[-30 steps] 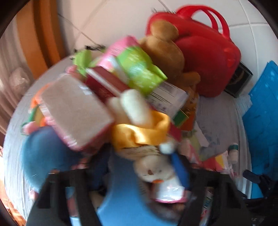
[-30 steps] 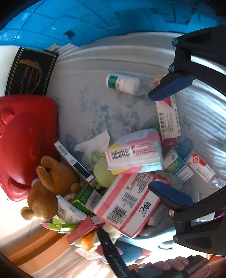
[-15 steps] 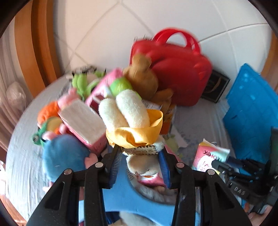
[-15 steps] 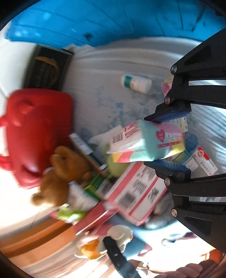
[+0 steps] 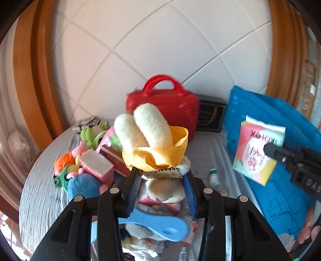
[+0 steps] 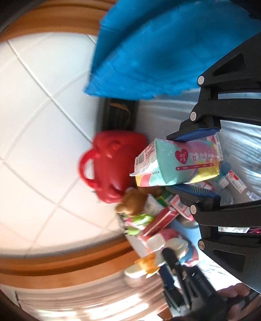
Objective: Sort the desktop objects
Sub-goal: 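Carry the plush and packet over the crate and release both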
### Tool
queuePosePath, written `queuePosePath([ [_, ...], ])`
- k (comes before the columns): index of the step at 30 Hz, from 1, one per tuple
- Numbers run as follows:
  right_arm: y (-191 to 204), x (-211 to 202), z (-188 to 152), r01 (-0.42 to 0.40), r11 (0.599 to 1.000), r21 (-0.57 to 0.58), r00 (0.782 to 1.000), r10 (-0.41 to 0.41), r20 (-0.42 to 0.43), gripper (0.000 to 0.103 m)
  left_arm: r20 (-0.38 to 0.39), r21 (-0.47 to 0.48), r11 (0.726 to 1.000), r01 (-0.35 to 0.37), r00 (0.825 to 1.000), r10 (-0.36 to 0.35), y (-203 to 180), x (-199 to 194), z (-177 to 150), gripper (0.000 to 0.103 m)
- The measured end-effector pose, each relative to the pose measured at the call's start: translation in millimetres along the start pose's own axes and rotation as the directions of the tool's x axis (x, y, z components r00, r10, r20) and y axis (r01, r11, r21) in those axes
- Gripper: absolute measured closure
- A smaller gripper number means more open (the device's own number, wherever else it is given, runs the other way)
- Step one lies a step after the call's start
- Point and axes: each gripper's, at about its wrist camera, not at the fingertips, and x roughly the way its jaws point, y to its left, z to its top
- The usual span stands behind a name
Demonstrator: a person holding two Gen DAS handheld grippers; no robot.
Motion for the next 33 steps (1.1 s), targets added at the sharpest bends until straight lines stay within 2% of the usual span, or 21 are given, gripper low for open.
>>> queuePosePath([
  [5, -11.5, -56.2, 6.1, 0.055, 0.998, 0.02, 0.993, -0.057, 0.104, 0.063, 0.051, 0.066, 0.996, 0.06, 0.997, -0.063, -38.1, -20.9, 6.9, 0.063],
  [9, -34.3, -100.9, 8.7, 0.093, 0.994, 0.061, 0.979, -0.102, 0.174, 0.063, 0.09, 0.125, 0.984, 0.124, 0.987, -0.136, -81.3, -35.6, 18.8, 0.063],
  [16, -90.4, -163.9, 12.3, 0.203, 0.971, 0.124, 0.94, -0.229, 0.255, 0.063, 0.096, 0.195, 0.954, 0.226, 0.964, -0.248, -158.5, -44.4, 34.0, 0.063],
  [19, -124.2, -178.8, 14.0, 0.257, 0.955, 0.146, 0.923, -0.287, 0.256, 0.064, 0.074, 0.218, 0.938, 0.27, 0.954, -0.292, -196.2, -43.3, 39.3, 0.063],
  [21, -151.7, -182.7, 14.6, 0.27, 0.949, 0.163, 0.921, -0.304, 0.243, 0.064, 0.055, 0.234, 0.923, 0.305, 0.944, -0.326, -223.1, -42.5, 44.7, 0.063],
  [26, -210.4, -201.1, 7.8, 0.303, 0.934, 0.188, 0.913, -0.341, 0.225, 0.065, 0.049, 0.267, 0.906, 0.328, 0.934, -0.353, -282.7, -54.2, 53.5, 0.063],
  [28, -232.0, -203.1, 5.0, 0.308, 0.933, 0.188, 0.915, -0.345, 0.212, 0.065, 0.03, 0.278, 0.902, 0.33, 0.936, -0.351, -304.5, -53.4, 53.9, 0.063],
  [33, -280.0, -200.4, -7.4, 0.311, 0.936, 0.166, 0.929, -0.337, 0.154, 0.065, -0.073, 0.302, 0.884, 0.358, 0.933, -0.353, -358.3, -40.3, 48.2, 0.063],
])
